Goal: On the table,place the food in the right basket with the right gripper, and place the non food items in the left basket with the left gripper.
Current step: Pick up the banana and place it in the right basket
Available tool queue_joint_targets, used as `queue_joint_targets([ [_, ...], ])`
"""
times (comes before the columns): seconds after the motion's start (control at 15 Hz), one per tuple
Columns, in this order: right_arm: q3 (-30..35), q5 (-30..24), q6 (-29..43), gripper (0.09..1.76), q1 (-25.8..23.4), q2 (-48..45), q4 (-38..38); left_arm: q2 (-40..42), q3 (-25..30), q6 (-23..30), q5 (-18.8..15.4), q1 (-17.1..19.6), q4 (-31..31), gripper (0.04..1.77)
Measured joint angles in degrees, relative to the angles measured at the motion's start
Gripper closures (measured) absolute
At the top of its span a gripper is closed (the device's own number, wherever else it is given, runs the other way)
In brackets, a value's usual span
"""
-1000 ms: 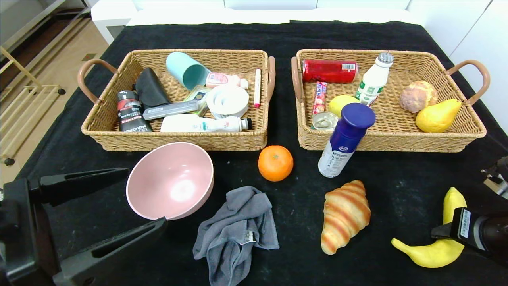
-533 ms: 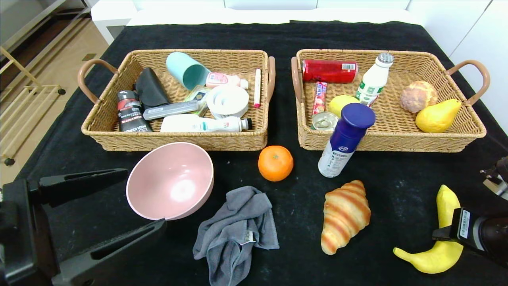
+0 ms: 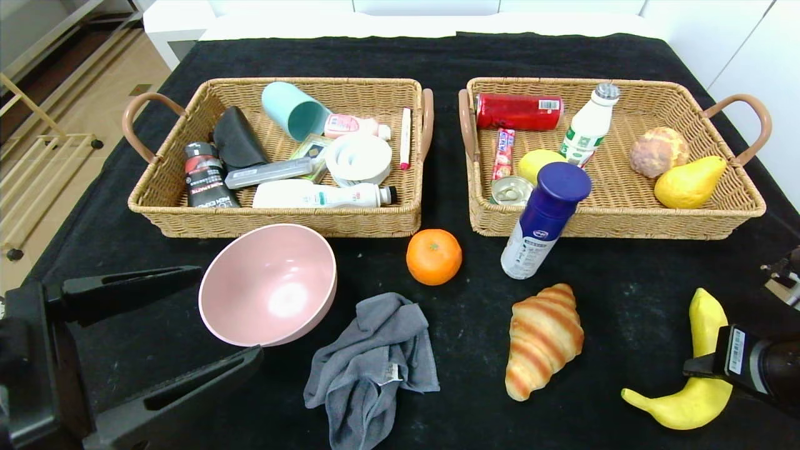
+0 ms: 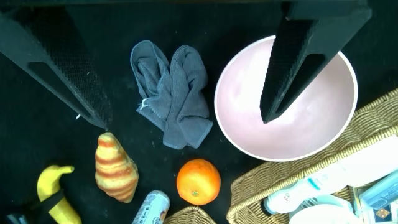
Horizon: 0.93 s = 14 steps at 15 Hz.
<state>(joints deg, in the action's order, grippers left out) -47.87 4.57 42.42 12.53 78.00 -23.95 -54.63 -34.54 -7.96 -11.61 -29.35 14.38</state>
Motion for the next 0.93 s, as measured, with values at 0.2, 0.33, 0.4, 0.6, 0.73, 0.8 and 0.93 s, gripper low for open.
queue_joint_targets([
  [0.2, -2.84, 0.11, -0.76, 1.21, 0.77, -3.02, -2.43, -0.05, 0.09, 0.02, -0.02, 0.0, 0.05, 0.09],
  [0.33, -5.79, 0.49, -2.63, 1.21, 0.98, -4.44, -4.07, -0.11, 0.09, 0.0, 0.0, 0.0, 0.02, 0.09],
  [0.4, -7.19, 1.21, -3.54, 1.21, 1.02, -4.88, -4.38, -0.11, 0.15, 0.0, 0.01, 0.0, 0.05, 0.09],
  [0.6, -12.35, 2.93, -5.91, 1.21, 1.05, -5.49, -5.75, -0.13, 0.15, 0.09, 0.06, 0.06, 0.09, 0.09],
  [0.73, -16.87, 3.0, -7.06, 1.21, 0.87, -4.82, -6.33, -0.02, 0.09, 0.09, 0.06, 0.11, 0.11, 0.09],
  [0.8, -19.68, 3.02, -7.53, 1.21, 0.66, -4.02, -6.39, 0.05, 0.09, 0.09, 0.06, 0.11, 0.11, 0.09],
  [0.93, -25.38, 3.06, -8.8, 1.21, 0.22, -1.84, -6.58, 0.11, 0.09, 0.05, 0.06, 0.09, 0.09, 0.09],
])
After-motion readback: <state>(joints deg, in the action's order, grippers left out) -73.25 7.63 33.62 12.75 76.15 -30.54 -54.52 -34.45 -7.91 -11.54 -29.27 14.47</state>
